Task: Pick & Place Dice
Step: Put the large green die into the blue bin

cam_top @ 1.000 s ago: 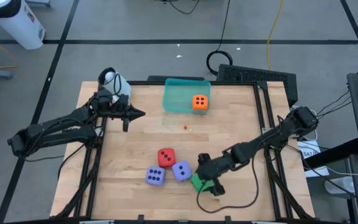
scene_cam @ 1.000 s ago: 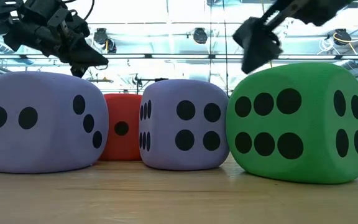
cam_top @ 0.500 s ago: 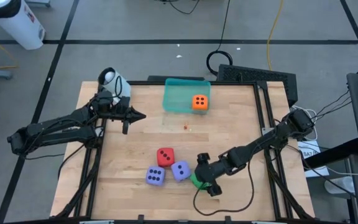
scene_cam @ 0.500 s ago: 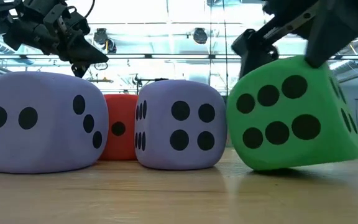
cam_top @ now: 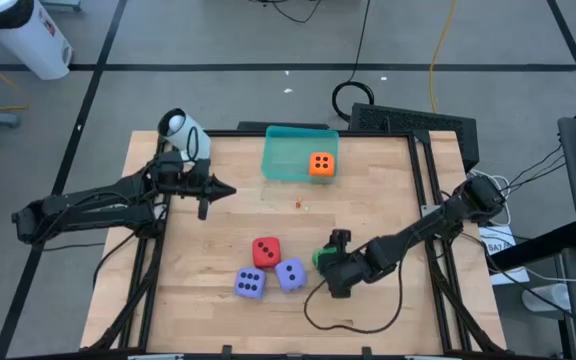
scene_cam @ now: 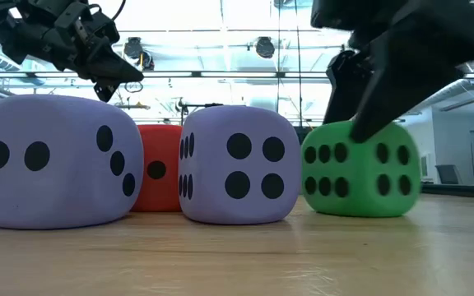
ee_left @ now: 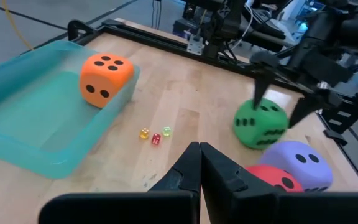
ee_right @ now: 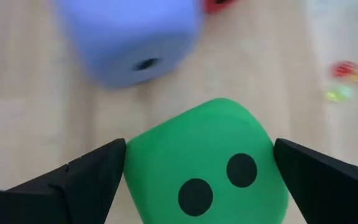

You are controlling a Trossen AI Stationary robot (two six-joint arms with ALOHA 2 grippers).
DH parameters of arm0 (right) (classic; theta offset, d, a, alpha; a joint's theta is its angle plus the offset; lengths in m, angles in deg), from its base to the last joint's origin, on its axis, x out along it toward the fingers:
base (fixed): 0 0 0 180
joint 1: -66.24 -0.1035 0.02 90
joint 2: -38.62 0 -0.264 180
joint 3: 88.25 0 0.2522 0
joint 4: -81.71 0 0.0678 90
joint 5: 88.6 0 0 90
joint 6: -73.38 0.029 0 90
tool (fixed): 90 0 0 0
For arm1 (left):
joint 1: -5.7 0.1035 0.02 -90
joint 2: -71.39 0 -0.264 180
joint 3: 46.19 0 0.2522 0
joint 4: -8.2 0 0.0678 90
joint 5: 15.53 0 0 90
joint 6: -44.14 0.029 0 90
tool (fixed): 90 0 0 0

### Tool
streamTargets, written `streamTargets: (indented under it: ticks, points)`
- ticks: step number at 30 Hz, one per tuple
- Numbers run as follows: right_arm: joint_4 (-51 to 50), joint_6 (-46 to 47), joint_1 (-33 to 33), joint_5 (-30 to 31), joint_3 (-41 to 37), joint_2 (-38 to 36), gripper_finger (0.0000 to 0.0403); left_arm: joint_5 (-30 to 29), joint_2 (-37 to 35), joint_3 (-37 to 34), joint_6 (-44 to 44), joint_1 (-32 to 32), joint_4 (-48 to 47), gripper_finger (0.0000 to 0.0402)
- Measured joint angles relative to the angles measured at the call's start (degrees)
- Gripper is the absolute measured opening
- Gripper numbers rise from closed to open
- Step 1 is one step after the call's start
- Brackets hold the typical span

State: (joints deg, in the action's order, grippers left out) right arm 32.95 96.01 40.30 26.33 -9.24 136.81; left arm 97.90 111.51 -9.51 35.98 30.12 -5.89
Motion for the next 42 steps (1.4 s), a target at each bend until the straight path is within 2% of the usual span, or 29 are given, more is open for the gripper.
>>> streamTargets:
  ticks: [4,7,13,20,22,26,30,34,39,42]
  points:
    - [1.55,2.62,1.89,4.03,0.00,0.00,0.0398,-0.07,-0.02,0.00,-0.74,-0.92,0.01,0.0008]
    - [4.19,-0.83,2.27,3.98,-0.10,-0.23,0.0398,-0.11,-0.01,0.00,-0.79,-1.53,0.01,0.0008]
    - [9.38,-10.83,2.37,-4.34,-0.39,-3.37,0.0399,-1.19,-0.01,0.00,0.50,-3.07,0.07,0.0008]
    - [11.43,-18.86,2.76,-4.62,-0.36,-10.73,0.0400,-3.03,-0.01,0.00,0.48,-4.40,0.08,0.0008]
    - [11.14,-24.72,3.20,-7.75,-0.24,-13.49,0.0400,-3.03,-0.02,0.00,0.49,-4.86,0.08,0.0008]
    - [9.60,-36.64,5.60,-17.89,-0.24,-17.36,0.0400,-3.03,-0.02,0.00,1.35,-5.87,0.08,0.0008]
    - [9.98,-36.12,11.81,-25.31,-0.14,-17.78,0.0400,-3.03,-0.02,0.00,1.86,-6.73,0.08,0.0008]
    - [10.76,-32.68,16.68,-28.84,-1.74,-15.15,0.0400,-3.03,0.00,0.00,2.87,-7.27,0.08,0.0008]
    - [11.04,-31.81,18.01,-33.97,-3.83,-13.06,0.0400,-3.03,-0.02,0.00,3.32,-7.47,-0.72,0.0008]
    - [12.77,-33.36,17.19,-34.24,-5.04,-12.96,0.0400,-3.04,0.00,0.00,3.38,-7.54,-1.51,0.0008]
